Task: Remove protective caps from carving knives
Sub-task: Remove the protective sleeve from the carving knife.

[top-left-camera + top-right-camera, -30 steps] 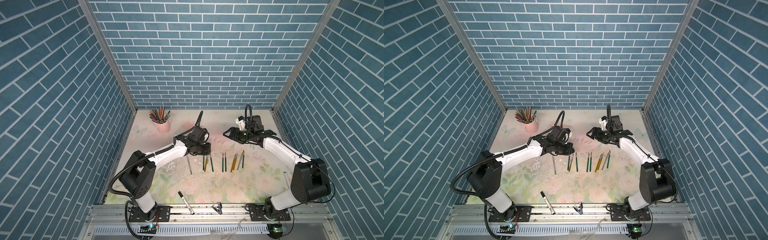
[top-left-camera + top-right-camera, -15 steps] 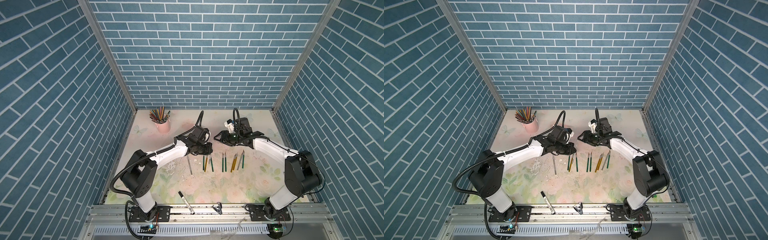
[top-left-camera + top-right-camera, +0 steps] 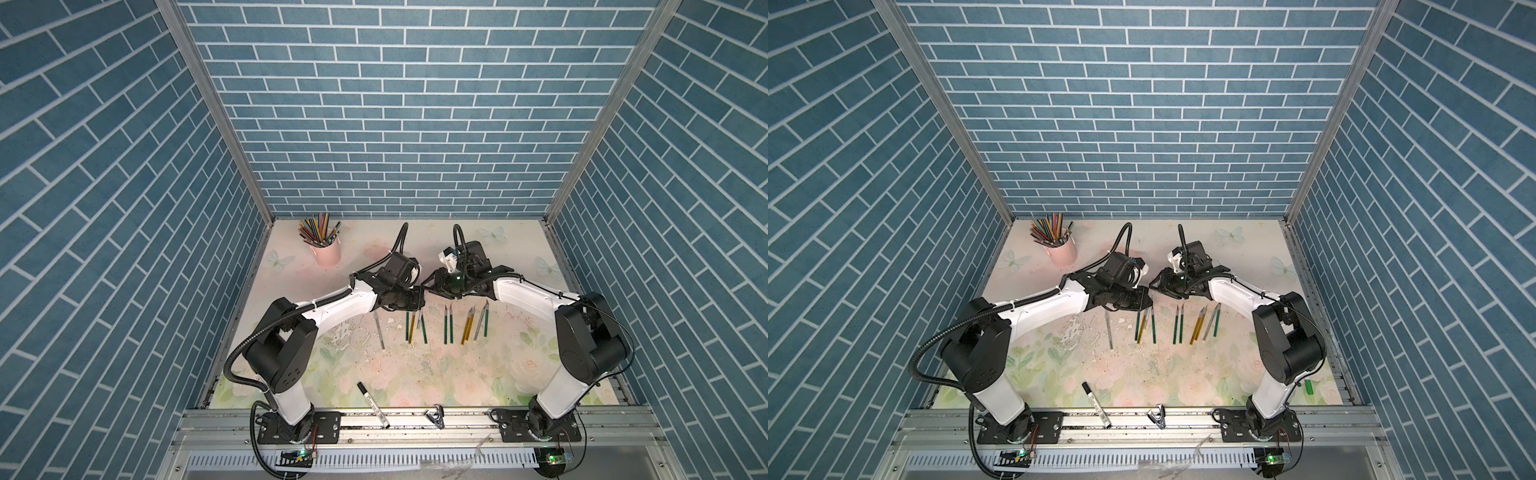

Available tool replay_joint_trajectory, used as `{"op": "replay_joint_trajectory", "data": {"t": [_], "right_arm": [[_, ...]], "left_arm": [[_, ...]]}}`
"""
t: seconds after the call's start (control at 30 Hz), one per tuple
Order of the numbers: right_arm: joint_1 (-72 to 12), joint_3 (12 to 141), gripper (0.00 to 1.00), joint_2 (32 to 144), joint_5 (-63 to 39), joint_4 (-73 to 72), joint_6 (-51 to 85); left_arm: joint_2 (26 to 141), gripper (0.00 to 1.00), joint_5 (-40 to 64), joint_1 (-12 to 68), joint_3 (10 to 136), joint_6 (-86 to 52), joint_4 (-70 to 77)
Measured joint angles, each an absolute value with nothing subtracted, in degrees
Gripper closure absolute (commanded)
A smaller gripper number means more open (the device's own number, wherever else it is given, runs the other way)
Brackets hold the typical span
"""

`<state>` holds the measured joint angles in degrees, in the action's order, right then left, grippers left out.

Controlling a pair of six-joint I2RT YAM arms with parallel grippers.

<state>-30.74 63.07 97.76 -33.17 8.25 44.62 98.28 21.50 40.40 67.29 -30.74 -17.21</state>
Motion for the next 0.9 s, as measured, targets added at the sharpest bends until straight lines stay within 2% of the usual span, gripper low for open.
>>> {"op": "replay_joint_trajectory", "data": {"t": [0.2,0.37,0.53,0.77,0.9], "right_arm": [[-30.9,63.1,0.7,98.6,-33.3,7.8,45.8],[-30.9,63.1,0.8,99.1,-33.5,6.7,46.7],[-31.1,63.3,0.89,99.3,-33.8,6.3,47.6],[-30.9,64.5,0.94,100.5,-34.3,6.3,47.8],[-30.3,65.7,0.95,100.5,-34.7,6.0,47.8]], "left_arm": [[98.3,0.95,21.0,40.4,67.3,-30.6,-17.2],[98.3,0.95,20.6,40.4,67.3,-30.5,-17.3],[98.6,0.9,20.6,40.4,67.3,-30.3,-17.3],[99.2,0.81,20.4,40.4,67.3,-30.2,-17.3],[99.2,0.81,20.4,40.4,67.0,-30.2,-17.2]]}}
